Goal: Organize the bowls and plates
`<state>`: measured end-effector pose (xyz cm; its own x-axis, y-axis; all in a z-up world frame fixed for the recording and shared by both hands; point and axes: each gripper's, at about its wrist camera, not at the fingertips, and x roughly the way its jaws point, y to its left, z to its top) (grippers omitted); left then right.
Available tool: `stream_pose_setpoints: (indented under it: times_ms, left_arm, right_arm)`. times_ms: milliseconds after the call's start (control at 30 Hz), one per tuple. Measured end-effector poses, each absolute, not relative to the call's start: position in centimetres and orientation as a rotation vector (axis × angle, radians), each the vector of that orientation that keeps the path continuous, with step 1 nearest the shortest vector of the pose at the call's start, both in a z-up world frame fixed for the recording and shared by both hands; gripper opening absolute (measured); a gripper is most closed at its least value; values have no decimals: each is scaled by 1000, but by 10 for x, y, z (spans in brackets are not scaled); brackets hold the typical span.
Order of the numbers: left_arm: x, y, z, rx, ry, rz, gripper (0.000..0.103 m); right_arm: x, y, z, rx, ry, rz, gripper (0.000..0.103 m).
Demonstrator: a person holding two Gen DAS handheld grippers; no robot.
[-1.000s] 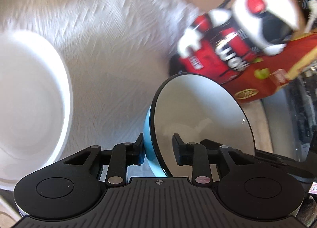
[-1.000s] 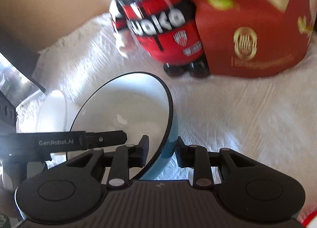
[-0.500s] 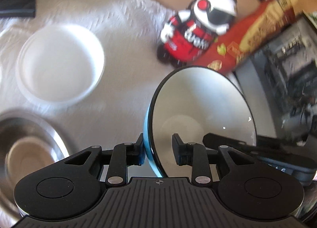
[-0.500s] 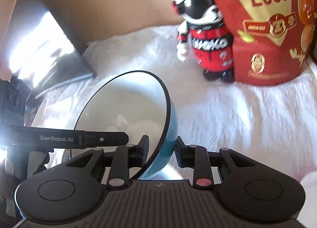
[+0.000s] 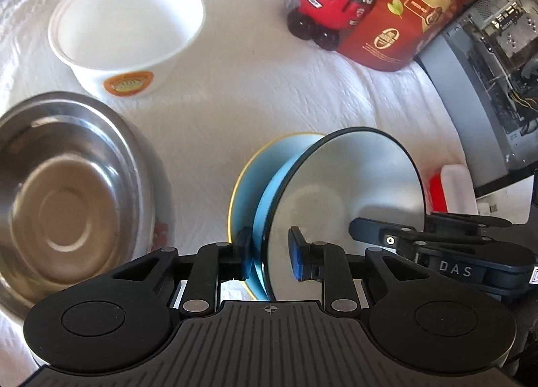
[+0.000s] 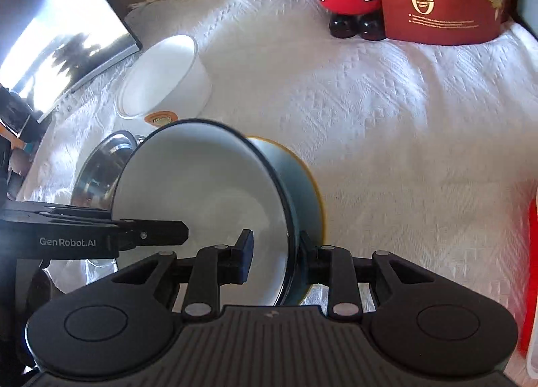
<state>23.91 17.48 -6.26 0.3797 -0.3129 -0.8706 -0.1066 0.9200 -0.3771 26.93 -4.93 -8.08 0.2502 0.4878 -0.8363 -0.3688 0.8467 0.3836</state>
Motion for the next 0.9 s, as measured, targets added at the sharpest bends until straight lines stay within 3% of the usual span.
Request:
stream_pose_setpoints:
  times_ms: [367, 533, 633, 667, 900]
  left_arm:
    - [245, 172, -52, -343, 1171, -138, 25]
    - [247, 169, -48, -270, 1149, -126, 24]
    - [253, 164, -51, -157, 1158, -101, 30]
    - [256, 163, -53, -147, 1165, -103, 30]
    - [281, 172, -79, -229, 1261, -126, 31]
  right_arm:
    - [267, -50, -63, 69, 1128, 554, 28]
    - [261, -49, -46, -35, 1012, 517, 29]
    - [261, -51, -43, -63, 975, 500, 36]
    - [263, -53, -46, -60, 981, 490, 39]
    - [271, -57, -89, 63, 1161, 482, 40]
